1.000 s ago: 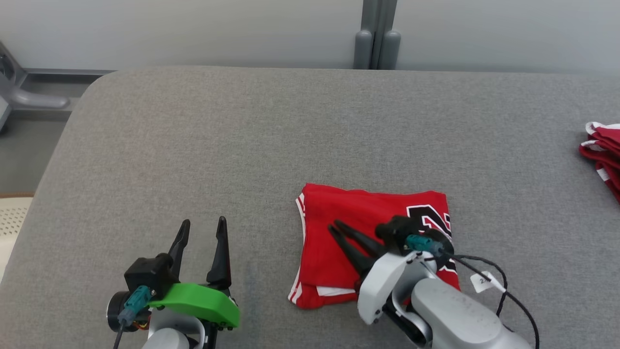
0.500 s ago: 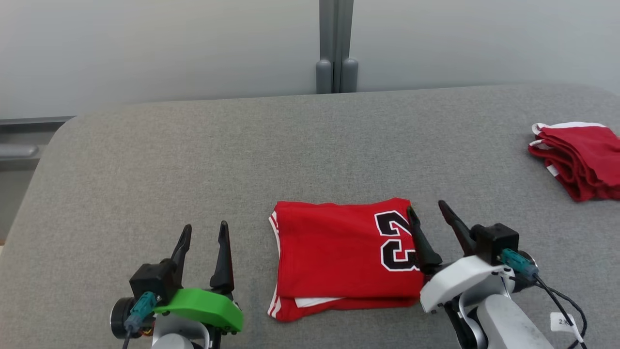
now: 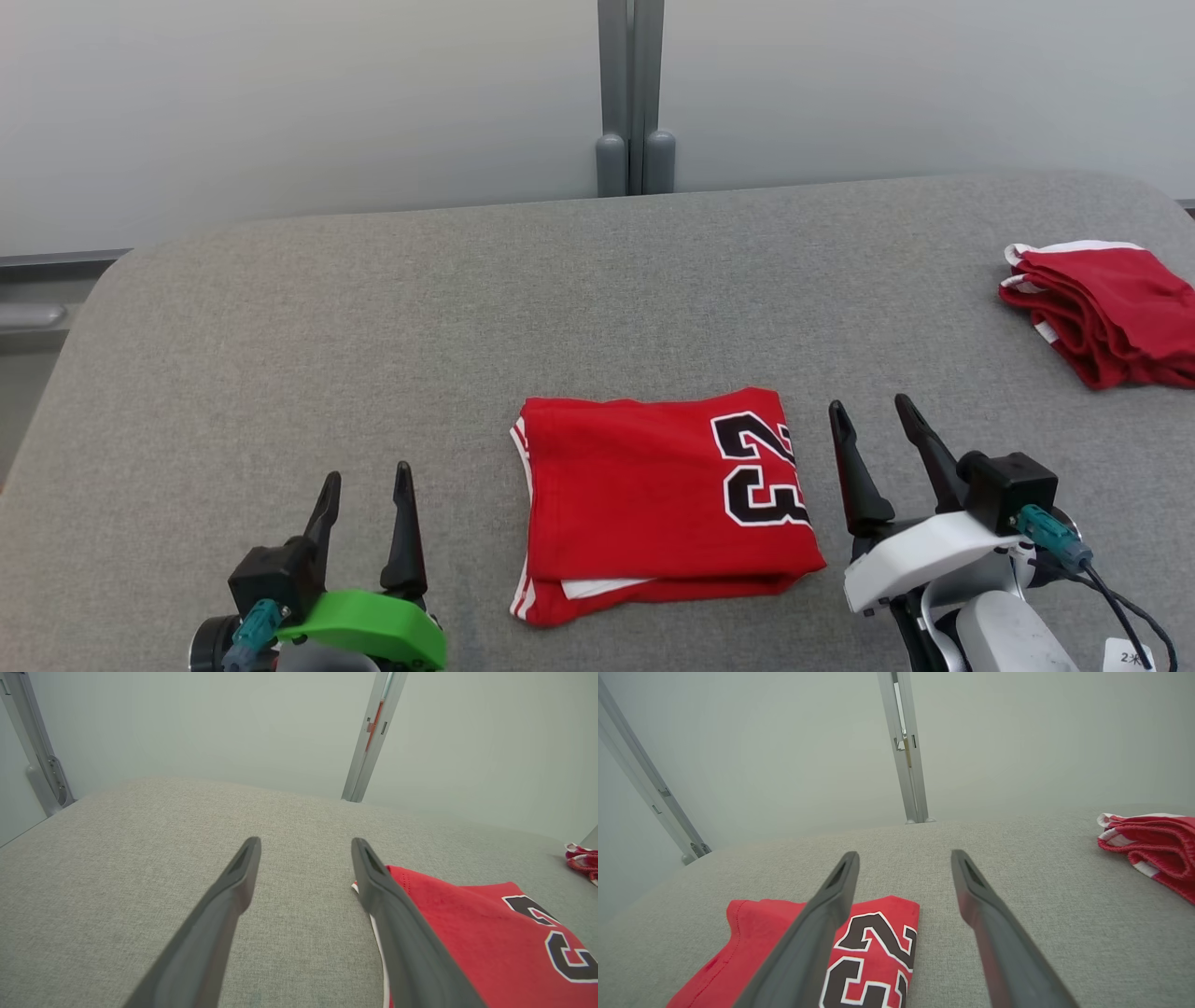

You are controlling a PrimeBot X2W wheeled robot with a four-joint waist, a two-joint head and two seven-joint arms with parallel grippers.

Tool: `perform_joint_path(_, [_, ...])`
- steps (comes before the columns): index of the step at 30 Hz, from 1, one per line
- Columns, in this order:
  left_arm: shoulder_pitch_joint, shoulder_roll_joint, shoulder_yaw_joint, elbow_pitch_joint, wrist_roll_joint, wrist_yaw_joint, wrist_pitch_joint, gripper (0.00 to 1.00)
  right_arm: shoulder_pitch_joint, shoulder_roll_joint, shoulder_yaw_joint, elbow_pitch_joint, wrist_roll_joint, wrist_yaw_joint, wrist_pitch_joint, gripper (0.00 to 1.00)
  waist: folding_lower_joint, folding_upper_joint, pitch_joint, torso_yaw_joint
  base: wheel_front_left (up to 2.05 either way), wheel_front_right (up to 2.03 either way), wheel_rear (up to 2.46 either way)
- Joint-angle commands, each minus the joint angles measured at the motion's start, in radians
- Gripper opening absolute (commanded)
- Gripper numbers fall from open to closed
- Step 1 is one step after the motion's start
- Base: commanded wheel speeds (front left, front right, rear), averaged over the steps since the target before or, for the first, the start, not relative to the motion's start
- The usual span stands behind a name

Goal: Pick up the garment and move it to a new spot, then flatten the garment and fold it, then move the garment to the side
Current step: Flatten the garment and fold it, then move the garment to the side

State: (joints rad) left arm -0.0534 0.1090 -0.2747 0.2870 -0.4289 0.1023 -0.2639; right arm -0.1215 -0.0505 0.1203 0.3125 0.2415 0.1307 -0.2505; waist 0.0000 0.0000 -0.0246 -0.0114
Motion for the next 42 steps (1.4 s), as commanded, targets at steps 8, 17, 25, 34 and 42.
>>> perform_joint_path(8, [0.016,-0.014,0.024,-0.004,0.036,-0.018,0.0,1.0,0.025,-0.001,0.003,-0.024,0.011,0.0,0.01,1.0,0.0,0.0,-0.001,-0.002,0.0,0.0,0.0])
perform_joint_path(17, [0.015,-0.024,0.038,0.008,0.046,-0.032,0.0,1.0,0.027,-0.001,0.012,-0.031,0.005,0.0,0.023,1.0,0.0,0.0,0.002,-0.002,0.0,0.0,0.0])
perform_joint_path(25, [0.014,-0.032,0.042,0.014,0.059,-0.041,0.0,1.0,0.009,-0.001,-0.042,-0.013,-0.021,0.0,0.073,1.0,0.0,0.0,0.002,0.007,0.0,0.0,0.0])
perform_joint_path(34, [0.005,-0.04,0.031,0.02,0.072,-0.055,0.0,1.0,-0.022,-0.001,-0.106,0.017,-0.037,0.0,0.276,1.0,0.0,0.0,0.008,0.06,0.0,0.0,0.0])
perform_joint_path(42, [0.004,-0.043,0.023,0.015,0.08,-0.06,0.0,1.0,-0.059,-0.024,-0.121,0.091,0.017,0.0,0.461,1.0,0.0,0.0,0.034,0.141,0.0,0.0,0.0])
